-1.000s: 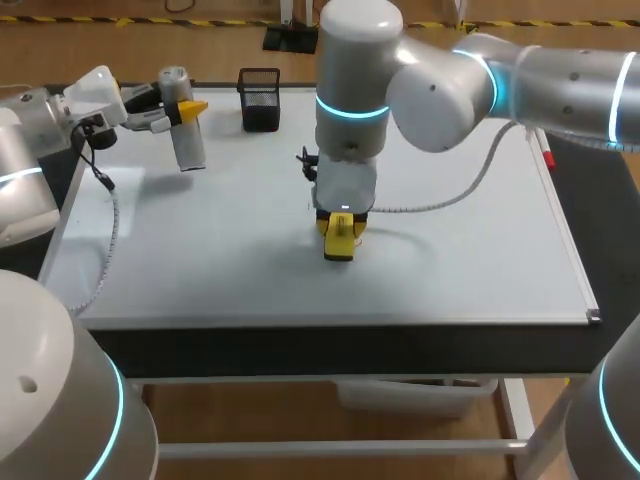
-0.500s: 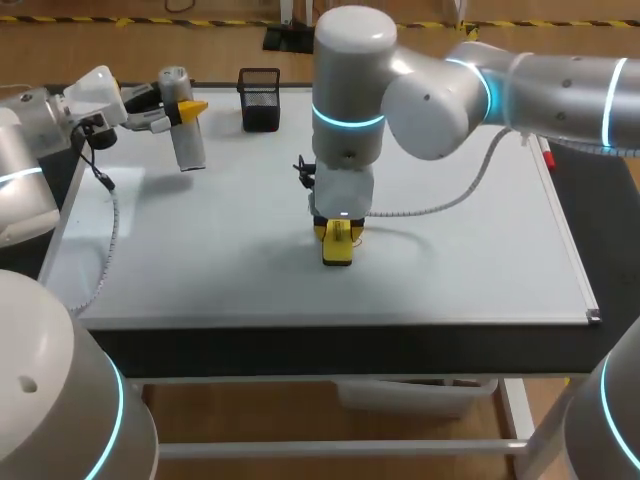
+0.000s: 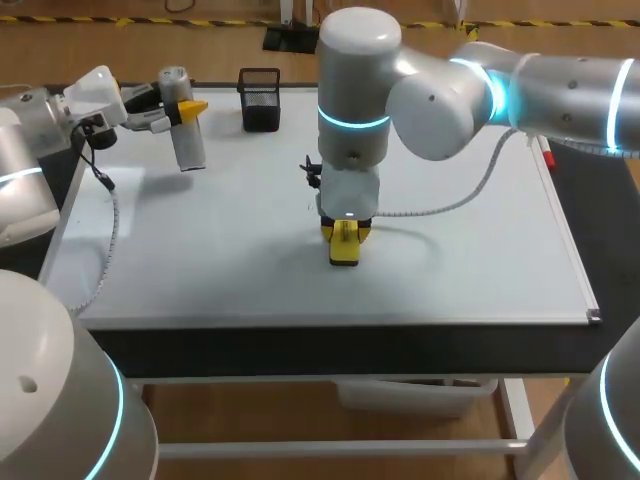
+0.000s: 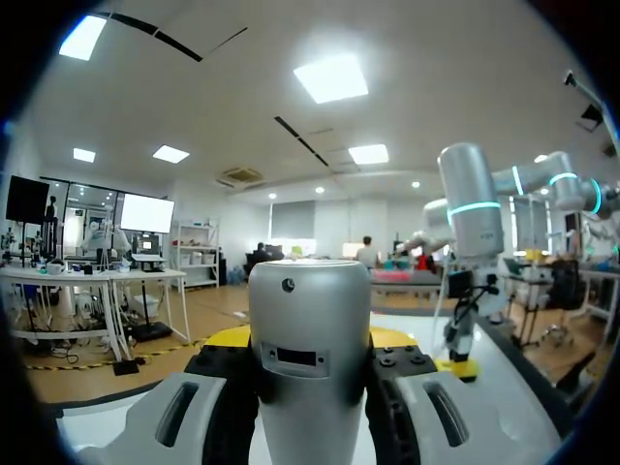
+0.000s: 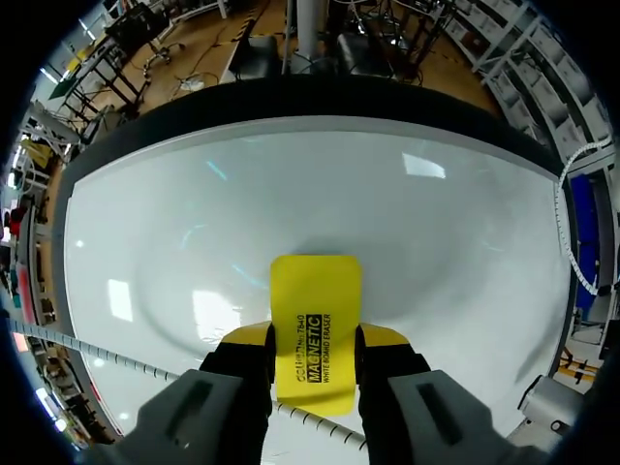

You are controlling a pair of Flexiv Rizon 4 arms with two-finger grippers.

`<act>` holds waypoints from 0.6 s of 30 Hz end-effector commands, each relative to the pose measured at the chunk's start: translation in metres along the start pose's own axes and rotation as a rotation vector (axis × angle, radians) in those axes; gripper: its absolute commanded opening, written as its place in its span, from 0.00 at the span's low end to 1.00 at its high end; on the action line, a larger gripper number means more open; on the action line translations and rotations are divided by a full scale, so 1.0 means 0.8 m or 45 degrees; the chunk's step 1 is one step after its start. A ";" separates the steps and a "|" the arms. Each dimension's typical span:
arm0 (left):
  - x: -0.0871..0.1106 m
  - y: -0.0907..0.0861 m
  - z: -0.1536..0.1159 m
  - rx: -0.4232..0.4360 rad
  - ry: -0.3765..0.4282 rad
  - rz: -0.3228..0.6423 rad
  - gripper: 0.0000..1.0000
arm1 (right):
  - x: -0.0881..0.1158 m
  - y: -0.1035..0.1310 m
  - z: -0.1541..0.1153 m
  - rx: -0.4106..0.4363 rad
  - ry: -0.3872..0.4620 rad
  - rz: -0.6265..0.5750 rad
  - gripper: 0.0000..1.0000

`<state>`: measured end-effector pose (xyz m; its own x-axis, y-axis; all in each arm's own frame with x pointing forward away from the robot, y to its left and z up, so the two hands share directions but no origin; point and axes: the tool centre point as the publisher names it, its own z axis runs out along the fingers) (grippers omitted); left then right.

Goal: Pick up the inspection probe, press it on each red-marked spot on the whiteboard one by one, put down the probe, pick up the eraser, and wipe off all the red marks.

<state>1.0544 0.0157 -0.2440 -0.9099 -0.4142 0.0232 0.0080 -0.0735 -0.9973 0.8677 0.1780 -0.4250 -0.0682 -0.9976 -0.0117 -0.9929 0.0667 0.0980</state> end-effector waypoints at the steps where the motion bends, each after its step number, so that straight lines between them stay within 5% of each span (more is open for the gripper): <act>1: 0.000 -0.001 0.001 0.002 -0.002 0.001 0.00 | 0.023 0.004 0.006 0.017 -0.008 0.016 0.00; 18: 0.000 -0.001 0.001 0.002 -0.002 0.001 0.00 | 0.074 0.001 0.008 0.013 0.012 0.116 0.00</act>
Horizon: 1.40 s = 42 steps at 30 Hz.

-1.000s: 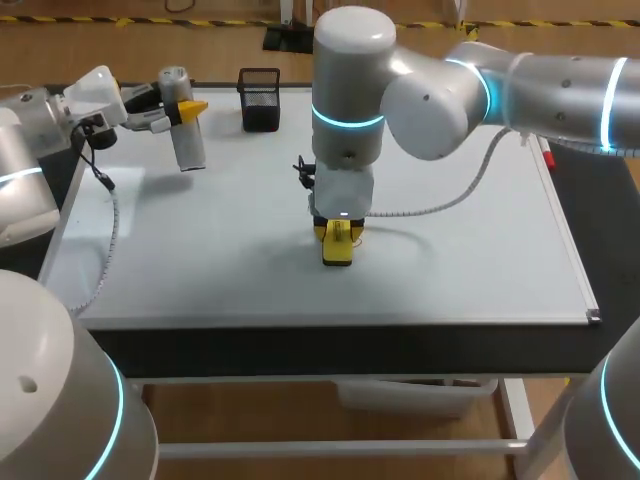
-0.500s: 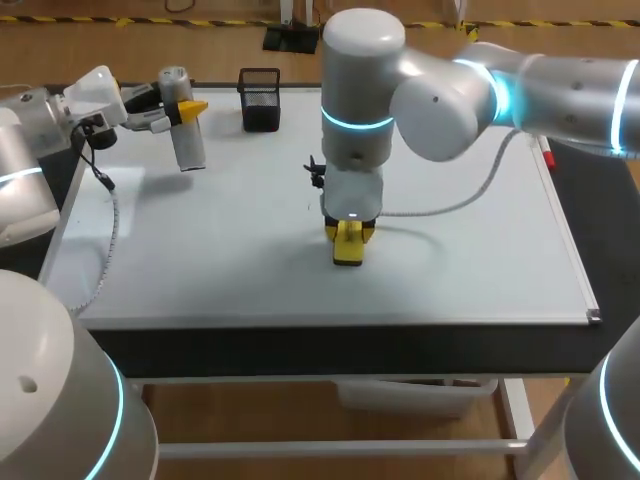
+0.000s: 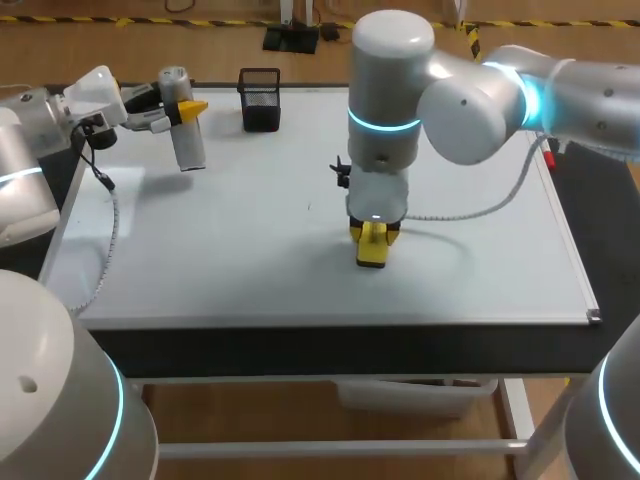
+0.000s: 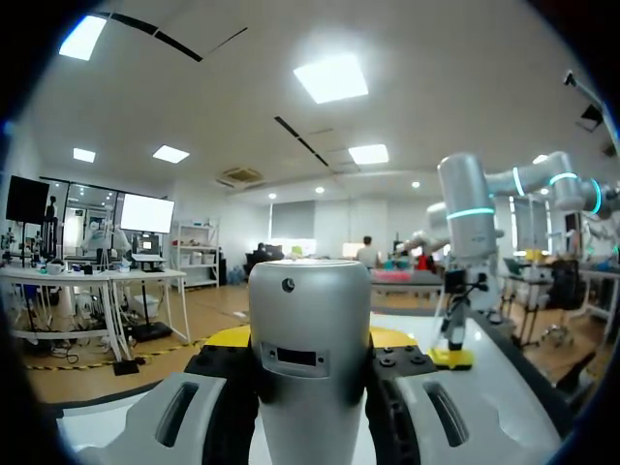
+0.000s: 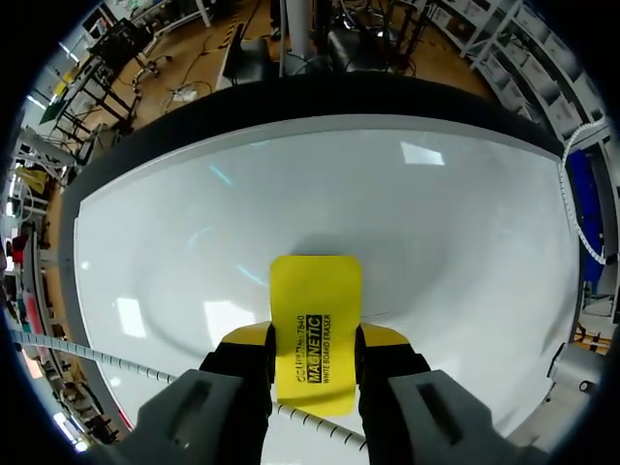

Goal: Pick up the inspection probe, press it on each red-marked spot on the whiteboard one by one, put down the probe, pick up the eraser, and wipe off all the red marks.

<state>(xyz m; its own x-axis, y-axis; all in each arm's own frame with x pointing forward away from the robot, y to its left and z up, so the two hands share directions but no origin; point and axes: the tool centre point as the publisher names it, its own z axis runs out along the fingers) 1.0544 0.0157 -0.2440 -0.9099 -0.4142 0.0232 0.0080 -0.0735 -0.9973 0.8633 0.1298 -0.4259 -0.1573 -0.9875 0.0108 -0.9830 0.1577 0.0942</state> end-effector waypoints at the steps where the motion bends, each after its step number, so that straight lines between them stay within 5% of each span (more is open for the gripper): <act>1: 0.000 -0.001 0.001 0.002 -0.002 0.001 0.00 | 0.014 -0.001 0.006 0.010 -0.006 0.001 0.00; 25: 0.000 -0.001 0.001 0.002 -0.002 0.001 0.00 | 0.087 -0.066 -0.043 0.042 -0.067 0.117 0.00; 42: 0.000 -0.001 0.001 0.002 -0.002 0.001 0.00 | 0.089 -0.072 -0.047 0.044 -0.066 0.116 0.00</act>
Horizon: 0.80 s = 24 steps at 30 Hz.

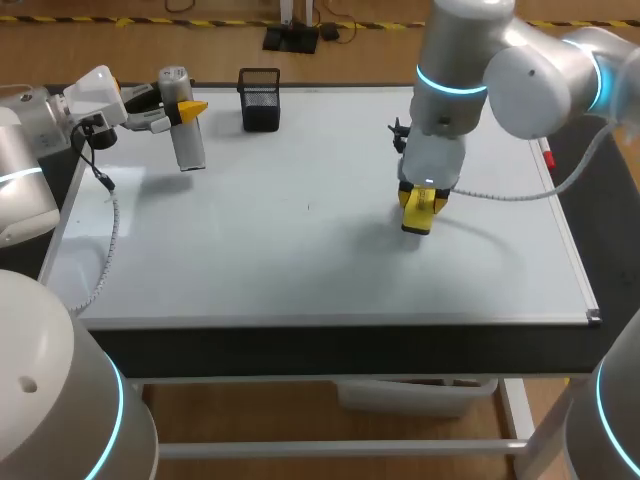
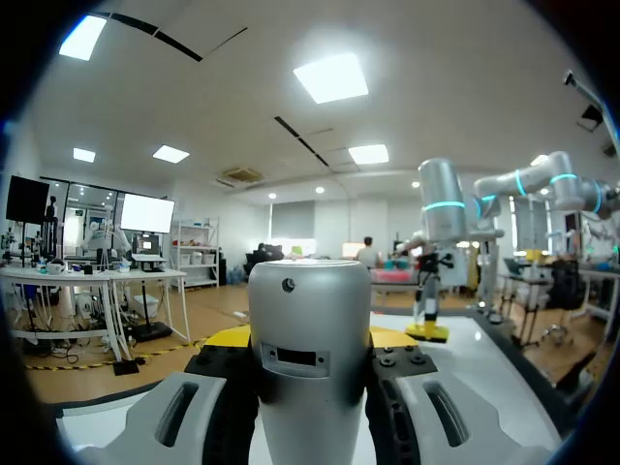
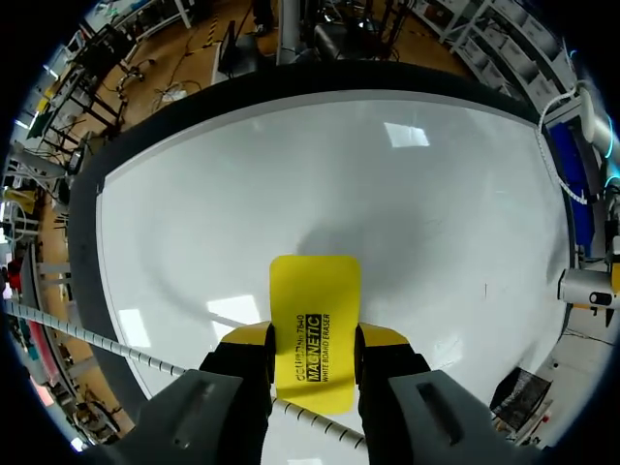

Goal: Pick up the inspection probe, press it on each red-marked spot on the whiteboard one by one, put down the probe, pick up the eraser, and wipe off all the red marks.

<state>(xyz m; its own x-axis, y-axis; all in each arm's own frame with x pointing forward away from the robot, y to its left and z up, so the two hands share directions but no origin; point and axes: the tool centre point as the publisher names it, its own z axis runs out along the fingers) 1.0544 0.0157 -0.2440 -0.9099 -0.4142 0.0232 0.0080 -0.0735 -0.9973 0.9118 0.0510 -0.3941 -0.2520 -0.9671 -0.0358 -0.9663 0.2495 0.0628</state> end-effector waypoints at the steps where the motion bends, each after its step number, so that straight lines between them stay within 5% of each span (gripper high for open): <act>1: 0.000 -0.001 0.001 0.002 -0.002 0.001 0.00 | 0.001 0.000 -0.001 0.002 0.003 -0.002 0.00; 8: 0.000 -0.001 0.001 0.002 -0.002 0.001 0.00 | -0.002 -0.010 -0.006 0.018 0.020 -0.025 0.00; 24: 0.000 -0.001 0.001 0.002 -0.002 0.001 0.00 | -0.041 -0.126 -0.020 0.023 0.093 -0.175 0.00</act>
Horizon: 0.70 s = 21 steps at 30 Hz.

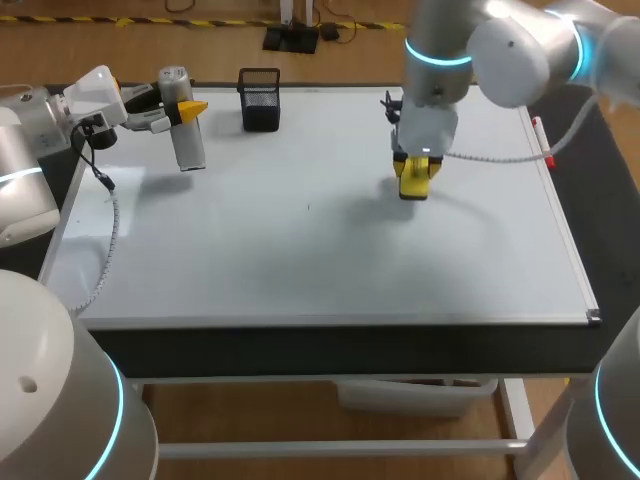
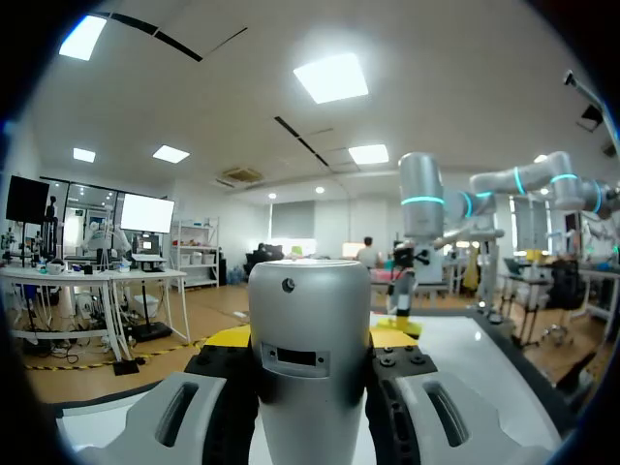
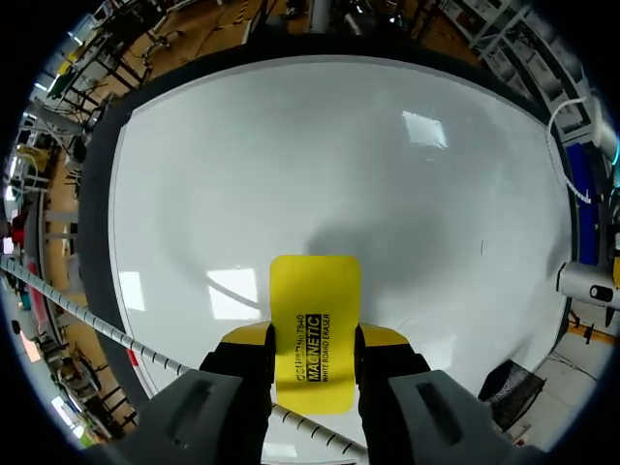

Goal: Pick up the inspection probe, press it on each red-marked spot on the whiteboard one by one, put down the probe, pick up the eraser, and wipe off all the red marks.

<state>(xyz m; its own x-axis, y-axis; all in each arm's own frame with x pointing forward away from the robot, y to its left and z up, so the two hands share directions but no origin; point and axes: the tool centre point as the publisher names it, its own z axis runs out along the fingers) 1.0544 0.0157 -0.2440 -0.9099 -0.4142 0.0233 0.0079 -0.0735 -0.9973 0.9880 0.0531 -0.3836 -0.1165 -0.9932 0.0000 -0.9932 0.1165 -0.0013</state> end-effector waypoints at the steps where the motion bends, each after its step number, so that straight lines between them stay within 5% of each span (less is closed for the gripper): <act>1: 0.000 -0.001 0.001 0.002 -0.002 0.002 0.00 | -0.009 -0.044 0.000 -0.060 0.052 -0.003 0.00; 21: 0.000 -0.001 0.001 0.002 -0.002 0.002 0.00 | -0.028 -0.160 0.003 -0.082 0.044 -0.084 0.00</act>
<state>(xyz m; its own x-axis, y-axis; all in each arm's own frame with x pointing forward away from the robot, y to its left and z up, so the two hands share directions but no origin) 1.0544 0.0157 -0.2439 -0.9099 -0.4142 0.0233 0.0079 -0.0735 -0.9973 1.0988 0.0584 -0.3786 -0.0522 -0.9983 0.0267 -0.9986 0.0520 -0.0105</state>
